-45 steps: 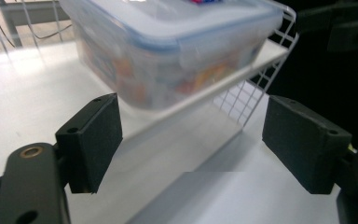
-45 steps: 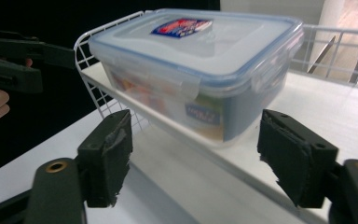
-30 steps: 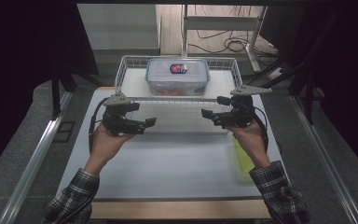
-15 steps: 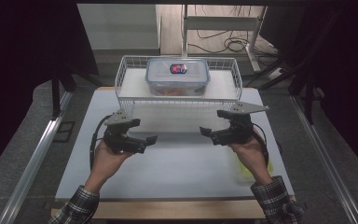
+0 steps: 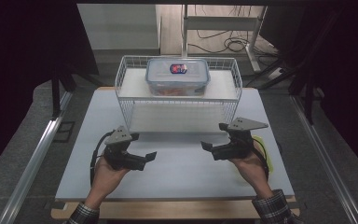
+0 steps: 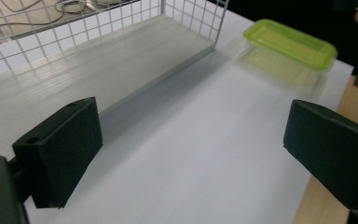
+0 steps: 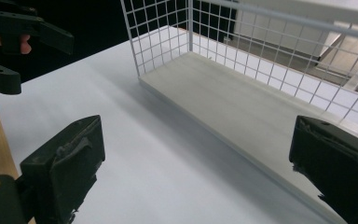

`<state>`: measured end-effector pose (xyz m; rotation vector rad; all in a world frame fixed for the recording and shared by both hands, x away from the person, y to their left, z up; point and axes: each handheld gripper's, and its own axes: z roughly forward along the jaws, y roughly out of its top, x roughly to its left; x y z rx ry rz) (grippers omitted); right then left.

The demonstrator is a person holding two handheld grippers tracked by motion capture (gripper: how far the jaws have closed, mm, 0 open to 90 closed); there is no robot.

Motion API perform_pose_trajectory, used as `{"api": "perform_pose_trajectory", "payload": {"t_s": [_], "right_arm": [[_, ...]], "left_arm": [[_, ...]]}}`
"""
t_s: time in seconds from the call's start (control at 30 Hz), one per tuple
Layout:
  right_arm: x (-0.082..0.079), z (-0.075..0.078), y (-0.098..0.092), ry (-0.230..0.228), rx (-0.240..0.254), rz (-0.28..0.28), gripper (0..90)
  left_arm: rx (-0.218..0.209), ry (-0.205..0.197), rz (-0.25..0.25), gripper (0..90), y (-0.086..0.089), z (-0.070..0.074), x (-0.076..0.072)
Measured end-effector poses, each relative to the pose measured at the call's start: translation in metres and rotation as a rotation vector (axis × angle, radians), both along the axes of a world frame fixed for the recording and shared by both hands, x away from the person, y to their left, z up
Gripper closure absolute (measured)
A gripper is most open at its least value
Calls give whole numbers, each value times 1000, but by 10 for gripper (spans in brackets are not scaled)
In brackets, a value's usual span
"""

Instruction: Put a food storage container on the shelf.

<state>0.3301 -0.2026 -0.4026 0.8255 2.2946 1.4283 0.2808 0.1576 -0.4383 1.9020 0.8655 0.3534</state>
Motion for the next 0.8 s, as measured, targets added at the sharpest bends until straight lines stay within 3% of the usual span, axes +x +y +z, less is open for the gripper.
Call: {"api": "perform_pose_trajectory", "payload": {"t_s": [0.17,0.3,0.4,0.53,0.67,0.8], "right_arm": [[-7,-8,-1,2,-5,-10,36],[-13,-12,-2,7,0,-15,36],[-18,-18,-3,12,-7,-14,36],[-25,-30,-3,34,-7,-9,46],[-29,-43,-3,40,-31,-11,46],[-33,-54,-5,37,-54,-18,45]], "left_arm": [[-25,2,-6,48,-1,-10,-8],[-21,12,-14,45,-4,-17,-15],[-7,-1,-9,41,-5,-21,-20],[-20,-12,-9,42,-5,-31,-28],[9,-7,-6,38,-5,-44,-34],[23,-11,13,38,-1,-49,-38]]}}
